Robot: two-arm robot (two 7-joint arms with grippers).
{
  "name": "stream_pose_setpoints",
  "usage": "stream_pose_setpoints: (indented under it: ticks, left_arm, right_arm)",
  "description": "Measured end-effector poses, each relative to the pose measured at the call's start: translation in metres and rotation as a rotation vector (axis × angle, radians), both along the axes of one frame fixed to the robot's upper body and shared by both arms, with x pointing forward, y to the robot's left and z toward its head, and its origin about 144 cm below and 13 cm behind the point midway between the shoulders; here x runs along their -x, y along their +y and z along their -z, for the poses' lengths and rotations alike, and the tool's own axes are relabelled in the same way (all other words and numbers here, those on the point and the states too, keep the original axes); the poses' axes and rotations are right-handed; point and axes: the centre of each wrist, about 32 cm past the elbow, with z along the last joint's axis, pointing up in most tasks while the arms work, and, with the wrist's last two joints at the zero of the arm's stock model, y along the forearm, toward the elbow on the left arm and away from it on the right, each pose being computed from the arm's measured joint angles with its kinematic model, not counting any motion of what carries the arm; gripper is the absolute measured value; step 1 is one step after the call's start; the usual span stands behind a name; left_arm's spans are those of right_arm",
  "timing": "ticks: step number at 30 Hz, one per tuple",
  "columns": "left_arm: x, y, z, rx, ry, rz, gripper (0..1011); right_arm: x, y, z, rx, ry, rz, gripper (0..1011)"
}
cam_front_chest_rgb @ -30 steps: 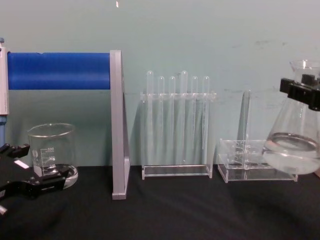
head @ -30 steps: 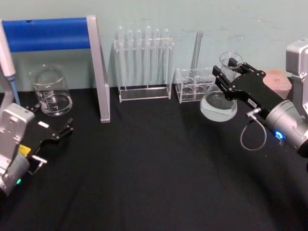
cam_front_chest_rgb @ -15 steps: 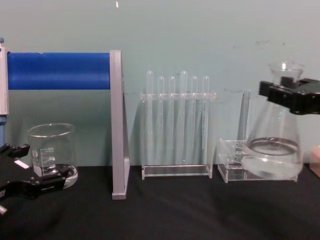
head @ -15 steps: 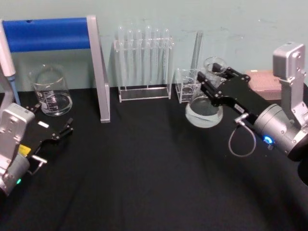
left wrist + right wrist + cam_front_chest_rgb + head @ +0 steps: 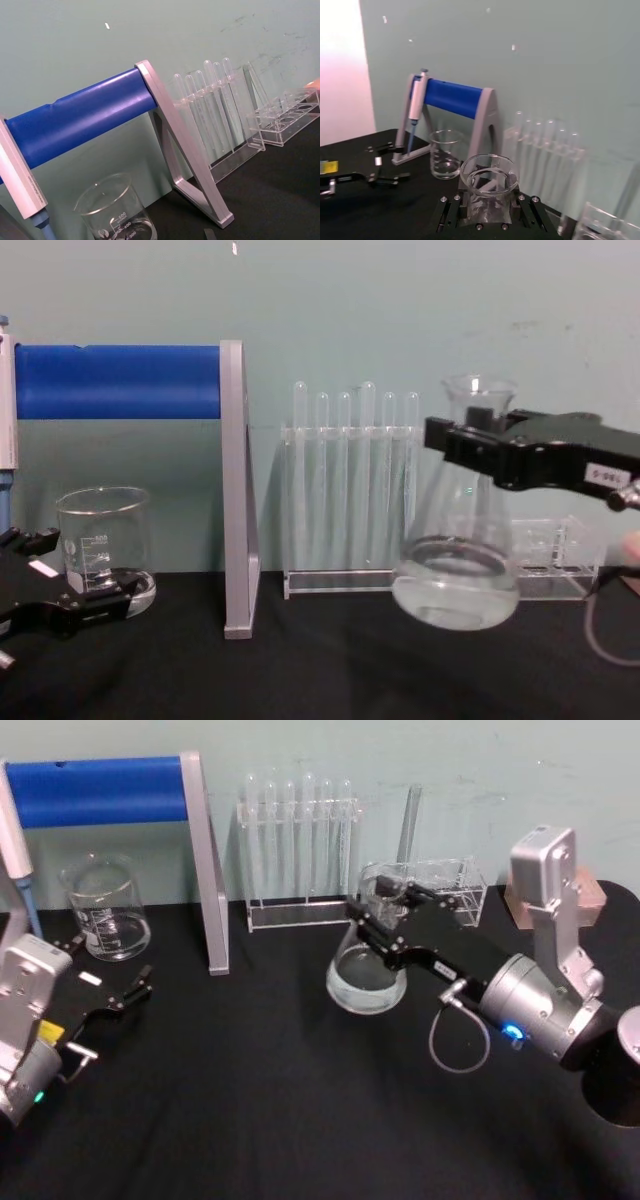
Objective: Grasp the erlenmeyer flask with one hand, shake it three times, then place it back.
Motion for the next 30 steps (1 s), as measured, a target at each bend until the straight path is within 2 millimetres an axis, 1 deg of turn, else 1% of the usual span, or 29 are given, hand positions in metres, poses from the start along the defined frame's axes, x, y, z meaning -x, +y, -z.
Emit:
stream_pose_setpoints:
  ticks: [6,16,30]
  left_arm:
    - [0.0,0.0,0.0,0.0,0.0,0.0,1001]
    - [0.0,0.0,0.0,0.0,0.0,0.0,1001]
    - [0.0,0.0,0.0,0.0,0.0,0.0,1001]
  right_arm:
    - [0.001,0.006,0.002,0.0,0.008,-0.03,456]
    - [0.001,0.01,0.01,0.001,0.028,-0.043,456]
    - [-0.001,0.013,0.031,0.008,0.047,-0.051,453]
